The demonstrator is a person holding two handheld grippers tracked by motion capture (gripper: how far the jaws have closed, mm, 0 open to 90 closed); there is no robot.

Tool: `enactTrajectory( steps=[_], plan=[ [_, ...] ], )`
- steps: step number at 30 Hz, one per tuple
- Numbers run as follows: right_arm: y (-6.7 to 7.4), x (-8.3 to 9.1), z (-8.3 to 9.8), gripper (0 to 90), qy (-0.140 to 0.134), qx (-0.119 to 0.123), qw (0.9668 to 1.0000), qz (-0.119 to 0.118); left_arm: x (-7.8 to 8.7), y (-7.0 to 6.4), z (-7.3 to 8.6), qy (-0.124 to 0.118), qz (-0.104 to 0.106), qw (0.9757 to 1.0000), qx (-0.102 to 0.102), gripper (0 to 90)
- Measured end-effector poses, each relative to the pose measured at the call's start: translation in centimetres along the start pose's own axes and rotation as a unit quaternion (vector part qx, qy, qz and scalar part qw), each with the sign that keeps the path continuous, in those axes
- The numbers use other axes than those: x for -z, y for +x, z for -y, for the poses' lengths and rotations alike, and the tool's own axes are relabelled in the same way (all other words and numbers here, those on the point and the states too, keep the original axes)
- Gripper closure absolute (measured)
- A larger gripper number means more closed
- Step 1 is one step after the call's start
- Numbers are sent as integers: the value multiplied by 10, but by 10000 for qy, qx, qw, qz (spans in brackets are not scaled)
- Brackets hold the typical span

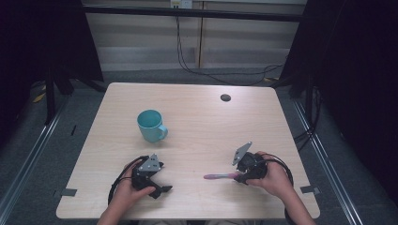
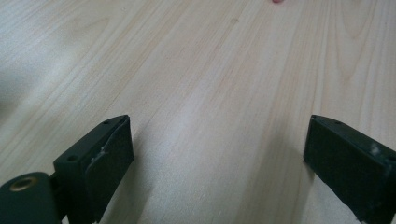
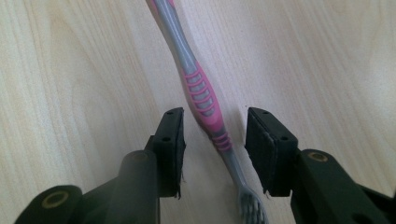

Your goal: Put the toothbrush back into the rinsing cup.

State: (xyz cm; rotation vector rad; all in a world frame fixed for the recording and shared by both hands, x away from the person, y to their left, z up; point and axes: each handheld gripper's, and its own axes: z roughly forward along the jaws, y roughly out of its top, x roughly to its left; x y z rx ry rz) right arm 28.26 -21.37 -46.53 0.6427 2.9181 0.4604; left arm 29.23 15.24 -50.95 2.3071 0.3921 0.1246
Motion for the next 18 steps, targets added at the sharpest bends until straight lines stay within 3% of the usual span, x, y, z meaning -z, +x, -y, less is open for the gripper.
enactTrajectory(
  steps=[18],
  plan=[
    [-4, -4, -2, 729, 352, 93, 9989, -302, 0, 0, 0, 3, -4, 10000, 1, 79]
  ],
)
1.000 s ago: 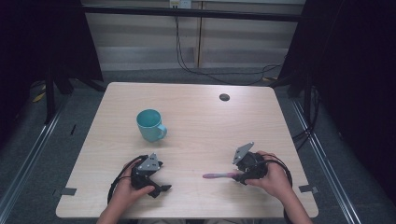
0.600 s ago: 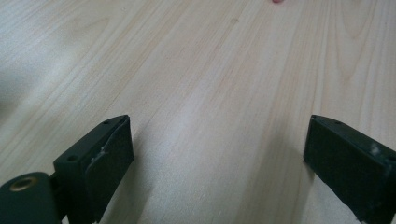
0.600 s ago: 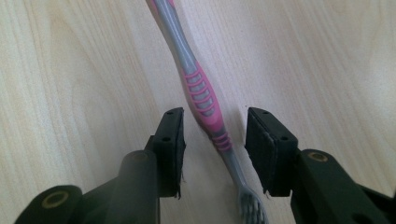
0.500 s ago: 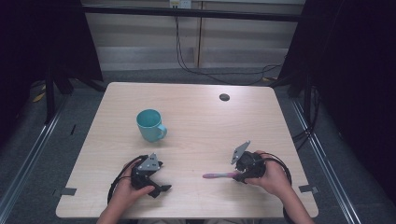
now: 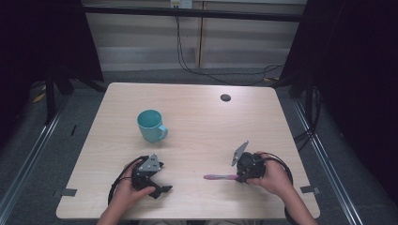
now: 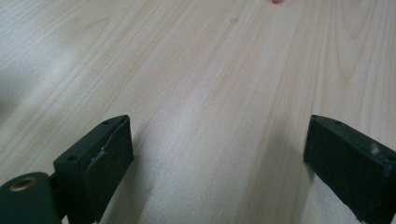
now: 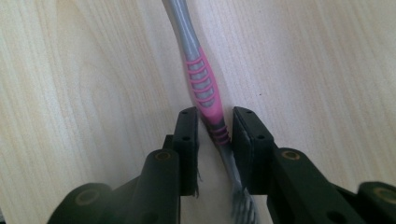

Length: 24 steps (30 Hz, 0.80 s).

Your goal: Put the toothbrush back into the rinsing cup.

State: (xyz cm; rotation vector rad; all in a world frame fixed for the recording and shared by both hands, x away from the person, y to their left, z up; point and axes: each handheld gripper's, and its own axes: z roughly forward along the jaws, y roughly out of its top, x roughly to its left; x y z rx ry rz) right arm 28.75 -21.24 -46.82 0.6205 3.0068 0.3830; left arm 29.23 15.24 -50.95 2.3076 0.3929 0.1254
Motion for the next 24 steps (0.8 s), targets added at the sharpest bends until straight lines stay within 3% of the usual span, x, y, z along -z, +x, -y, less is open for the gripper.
enactTrajectory(
  steps=[5, 24],
  plan=[
    [0, 0, 0, 810, 23, -18, 9999, -136, 0, 0, 0, -8, 4, 10000, 1, 80],
    [-2, 11, -2, 828, -32, 205, 9997, -149, 0, 0, 0, -8, 4, 10000, 2, 80]
  ],
)
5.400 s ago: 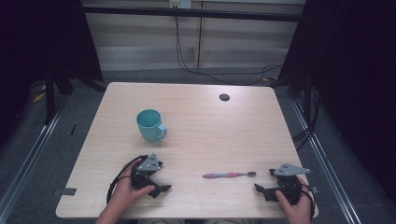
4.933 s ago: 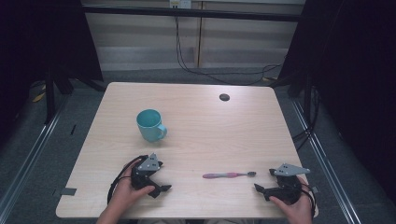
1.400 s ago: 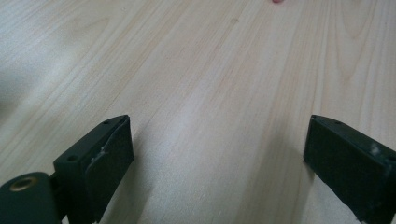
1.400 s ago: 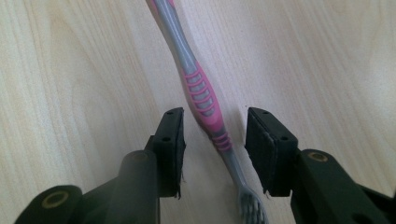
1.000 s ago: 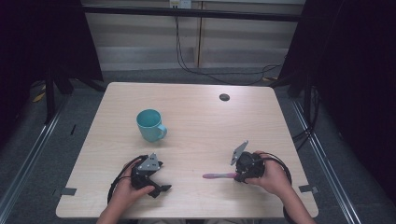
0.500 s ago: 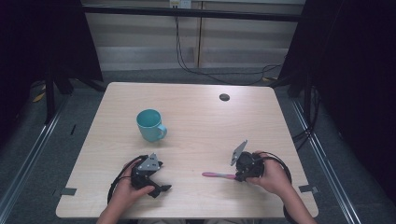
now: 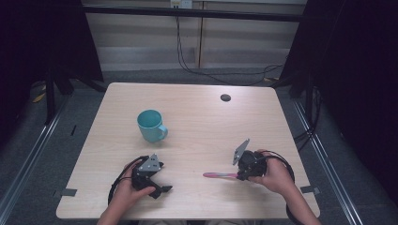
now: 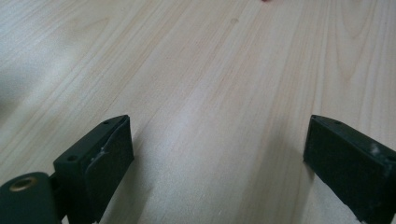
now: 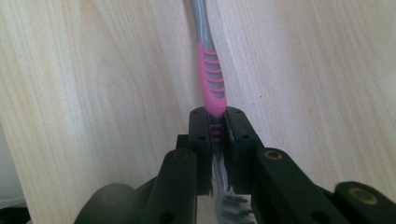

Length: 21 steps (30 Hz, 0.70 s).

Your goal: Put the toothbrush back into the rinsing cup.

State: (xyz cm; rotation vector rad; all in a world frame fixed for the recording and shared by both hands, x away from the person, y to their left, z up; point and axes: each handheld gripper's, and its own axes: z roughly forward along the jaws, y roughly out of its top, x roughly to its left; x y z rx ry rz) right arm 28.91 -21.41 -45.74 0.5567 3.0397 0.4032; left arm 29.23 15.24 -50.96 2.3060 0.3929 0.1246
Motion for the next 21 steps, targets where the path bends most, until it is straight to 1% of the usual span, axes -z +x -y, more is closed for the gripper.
enactTrajectory(
  steps=[1, 2, 4, 8, 10, 13, 14, 15, 16, 20, 21],
  plan=[
    [1, 1, 0, 829, 18, -75, 10000, -27, 0, 0, 0, 0, 0, 10000, 0, 79],
    [1, 2, 0, 829, 14, -98, 9999, -19, 0, 0, 0, 3, 1, 10000, -1, 79],
    [1, 3, 0, 830, -3, -59, 10000, 7, 0, 0, 0, 7, -3, 10000, -3, 79],
    [1, 7, -1, 830, -15, -114, 9999, 25, 0, 0, 0, 4, 0, 10000, -2, 79],
    [0, 10, -1, 830, -111, -77, 9999, 44, 0, 0, 0, -1, 0, 10000, 1, 80],
    [0, 12, -2, 830, -111, -102, 9999, 40, 0, 0, 0, 8, -6, 10000, -1, 79],
    [0, 13, -2, 830, -129, -62, 9999, 43, 0, 0, 0, 19, -4, 10000, -13, 79],
    [0, 15, -3, 830, -139, -77, 9998, 76, 0, 0, 0, 12, -7, 10000, -3, 79],
    [0, 15, -3, 830, -169, -26, 9998, 60, 0, 0, 0, 13, -6, 10000, -3, 79],
    [1, 17, -4, 830, -193, -62, 9998, 77, 0, 0, 0, -1, -15, 10000, 8, 79],
    [0, 18, -4, 830, -218, 7, 9997, 71, 0, 0, 0, 9, -23, 10000, 10, 79]
  ],
)
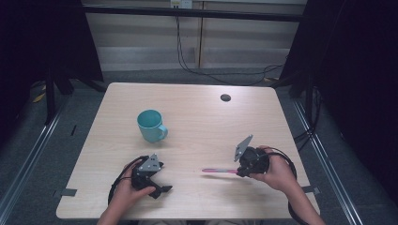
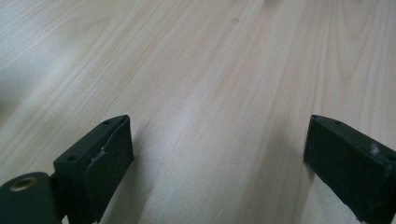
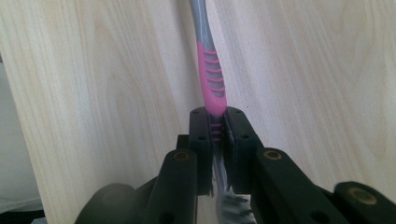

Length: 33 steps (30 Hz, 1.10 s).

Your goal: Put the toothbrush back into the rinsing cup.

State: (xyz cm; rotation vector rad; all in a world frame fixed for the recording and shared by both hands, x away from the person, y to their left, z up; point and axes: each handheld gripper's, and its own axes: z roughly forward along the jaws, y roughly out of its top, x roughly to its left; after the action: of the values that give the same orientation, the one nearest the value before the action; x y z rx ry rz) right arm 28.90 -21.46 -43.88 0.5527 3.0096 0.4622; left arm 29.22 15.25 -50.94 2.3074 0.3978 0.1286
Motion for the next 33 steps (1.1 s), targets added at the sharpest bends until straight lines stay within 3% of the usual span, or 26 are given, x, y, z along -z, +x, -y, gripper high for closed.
enactTrajectory(
  steps=[8, 12, 17, 19, 22, 25, 31, 33],
  plan=[
    [1, 6, -3, 830, -57, -63, 10000, -22, 0, 0, 0, -2, -9, 10000, 44, 82],
    [0, 7, -5, 831, -140, 46, 9999, -18, 0, -1, -1, -7, -91, 9999, 134, 101],
    [2, 8, -11, 830, -114, 11, 9999, -13, 0, -2, -5, 64, -54, 9999, 96, 148],
    [1, 8, -14, 830, -155, 154, 9998, -6, 0, -2, -6, 126, -40, 9998, 115, 157],
    [2, 9, -16, 830, -131, 154, 9998, 14, 1, -1, -8, 221, -2, 9997, 91, 159],
    [2, 12, -20, 831, -121, 166, 9998, 36, 2, -1, -14, 405, 38, 9992, 60, 161],
    [3, 11, -25, 830, -105, 229, 9997, 60, 5, -1, -31, 462, -35, 9989, 97, 163],
    [5, 11, -27, 830, -80, 240, 9997, 52, 6, -2, -39, 571, -46, 9984, -16, 170]
  ],
)
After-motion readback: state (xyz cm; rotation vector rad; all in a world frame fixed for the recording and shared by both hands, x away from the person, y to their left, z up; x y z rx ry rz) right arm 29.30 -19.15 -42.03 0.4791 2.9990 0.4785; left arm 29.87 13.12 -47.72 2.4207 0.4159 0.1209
